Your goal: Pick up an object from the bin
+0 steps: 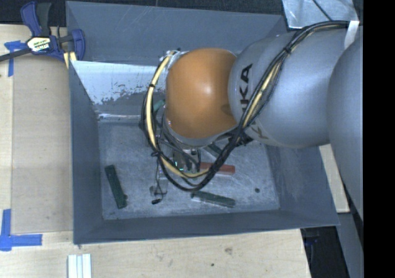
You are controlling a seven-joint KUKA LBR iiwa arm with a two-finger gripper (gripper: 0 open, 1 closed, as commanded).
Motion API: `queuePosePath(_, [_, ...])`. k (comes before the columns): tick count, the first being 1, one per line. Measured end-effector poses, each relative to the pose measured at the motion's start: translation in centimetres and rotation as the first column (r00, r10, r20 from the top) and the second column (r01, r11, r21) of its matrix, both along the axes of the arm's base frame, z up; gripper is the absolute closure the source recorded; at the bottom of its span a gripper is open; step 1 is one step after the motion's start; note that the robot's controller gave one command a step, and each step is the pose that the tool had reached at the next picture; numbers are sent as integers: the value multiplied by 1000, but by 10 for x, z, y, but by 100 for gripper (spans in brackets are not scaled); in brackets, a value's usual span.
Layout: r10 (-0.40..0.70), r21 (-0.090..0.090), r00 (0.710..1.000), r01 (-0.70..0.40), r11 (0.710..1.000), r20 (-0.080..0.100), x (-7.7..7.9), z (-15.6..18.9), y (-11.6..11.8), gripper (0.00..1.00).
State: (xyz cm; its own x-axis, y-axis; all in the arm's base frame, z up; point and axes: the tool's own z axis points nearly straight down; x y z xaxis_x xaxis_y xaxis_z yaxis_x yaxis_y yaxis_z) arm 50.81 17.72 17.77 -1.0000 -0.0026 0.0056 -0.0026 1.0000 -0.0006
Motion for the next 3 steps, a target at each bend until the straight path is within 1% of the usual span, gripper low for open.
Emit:
queuePosePath(1, [137,-1,991,-137,991,5,-25,3,-71,0])
queuePosePath(2, [169,2,986,-169,986,4,30,-109,-124,0])
queuePosePath(3, [171,2,985,-171,985,11,32,-106,-122,100])
